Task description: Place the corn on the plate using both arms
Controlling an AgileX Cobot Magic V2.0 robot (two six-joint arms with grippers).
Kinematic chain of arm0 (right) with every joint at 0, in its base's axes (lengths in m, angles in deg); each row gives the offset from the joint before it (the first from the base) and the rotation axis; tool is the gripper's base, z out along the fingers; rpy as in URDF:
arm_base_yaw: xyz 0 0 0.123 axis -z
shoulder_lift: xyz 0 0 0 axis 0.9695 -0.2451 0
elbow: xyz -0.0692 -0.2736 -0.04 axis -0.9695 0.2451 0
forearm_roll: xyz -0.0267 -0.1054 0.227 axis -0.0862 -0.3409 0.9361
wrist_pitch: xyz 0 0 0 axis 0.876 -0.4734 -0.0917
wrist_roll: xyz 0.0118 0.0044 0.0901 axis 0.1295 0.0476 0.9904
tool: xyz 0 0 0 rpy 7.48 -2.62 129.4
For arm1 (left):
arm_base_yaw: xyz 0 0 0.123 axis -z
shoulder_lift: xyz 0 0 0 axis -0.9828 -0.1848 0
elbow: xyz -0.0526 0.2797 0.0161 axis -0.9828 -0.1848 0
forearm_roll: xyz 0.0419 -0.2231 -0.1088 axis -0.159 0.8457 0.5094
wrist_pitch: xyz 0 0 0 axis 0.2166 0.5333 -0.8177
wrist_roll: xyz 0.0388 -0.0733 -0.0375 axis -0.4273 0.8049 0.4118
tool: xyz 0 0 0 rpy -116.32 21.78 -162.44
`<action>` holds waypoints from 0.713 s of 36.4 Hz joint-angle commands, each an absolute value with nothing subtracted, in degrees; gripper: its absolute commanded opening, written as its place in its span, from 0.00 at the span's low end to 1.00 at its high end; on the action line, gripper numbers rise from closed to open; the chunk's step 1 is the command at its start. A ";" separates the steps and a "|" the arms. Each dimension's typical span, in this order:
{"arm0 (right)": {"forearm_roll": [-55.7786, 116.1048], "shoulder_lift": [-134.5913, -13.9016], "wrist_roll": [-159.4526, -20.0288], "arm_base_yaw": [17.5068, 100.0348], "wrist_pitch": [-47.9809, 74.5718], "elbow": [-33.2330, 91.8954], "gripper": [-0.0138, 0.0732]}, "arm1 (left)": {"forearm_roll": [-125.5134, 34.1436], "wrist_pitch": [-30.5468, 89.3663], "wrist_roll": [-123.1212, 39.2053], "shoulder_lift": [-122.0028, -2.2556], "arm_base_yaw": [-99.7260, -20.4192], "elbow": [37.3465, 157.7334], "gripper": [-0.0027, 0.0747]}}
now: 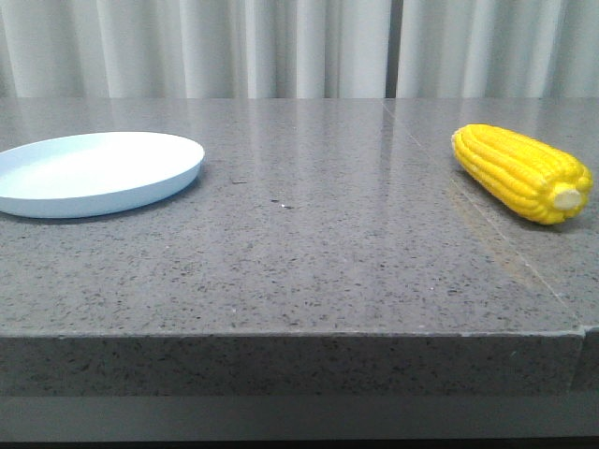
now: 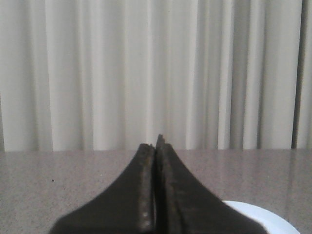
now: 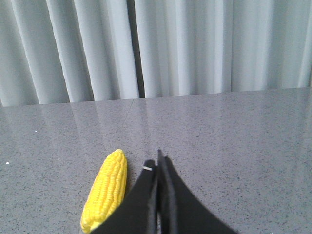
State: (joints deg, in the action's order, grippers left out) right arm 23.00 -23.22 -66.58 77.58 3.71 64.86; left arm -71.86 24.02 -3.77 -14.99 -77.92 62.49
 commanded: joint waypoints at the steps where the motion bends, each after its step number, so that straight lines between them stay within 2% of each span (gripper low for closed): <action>1: 22.85 -30.01 -66.93 77.87 6.76 59.47 0.08 | -71.86 25.65 -3.53 -22.28 -78.01 69.02 0.01; 6: 22.85 -36.32 -66.93 77.87 6.78 56.78 0.08 | -71.86 25.80 -3.53 -27.59 -78.01 71.80 0.01; 12: 22.85 -37.72 -66.93 77.87 7.32 56.34 0.08 | -71.86 25.70 -3.53 -28.75 -78.01 71.91 0.01; 16: 22.85 -37.61 -66.93 77.87 7.19 56.34 0.14 | -71.86 25.70 -3.53 -28.75 -78.01 71.91 0.03; 19: 22.85 -37.61 -66.93 77.87 7.19 56.34 0.27 | -71.86 25.70 -3.53 -28.75 -78.01 71.91 0.14; 22: 22.85 -37.61 -66.93 77.87 7.15 56.34 0.45 | -71.86 25.70 -3.53 -28.75 -78.01 71.91 0.32; 24: 22.85 -37.61 -66.93 77.87 7.15 56.34 0.62 | -71.86 25.70 -3.53 -28.75 -78.01 71.91 0.47; 26: 22.85 -37.61 -66.93 77.87 7.15 56.34 0.77 | -71.86 25.70 -3.53 -28.75 -78.01 71.91 0.67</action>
State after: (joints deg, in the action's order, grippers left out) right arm 23.00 -36.85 -66.58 77.58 3.01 58.36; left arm -71.86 29.71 -3.77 -28.05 -77.92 69.89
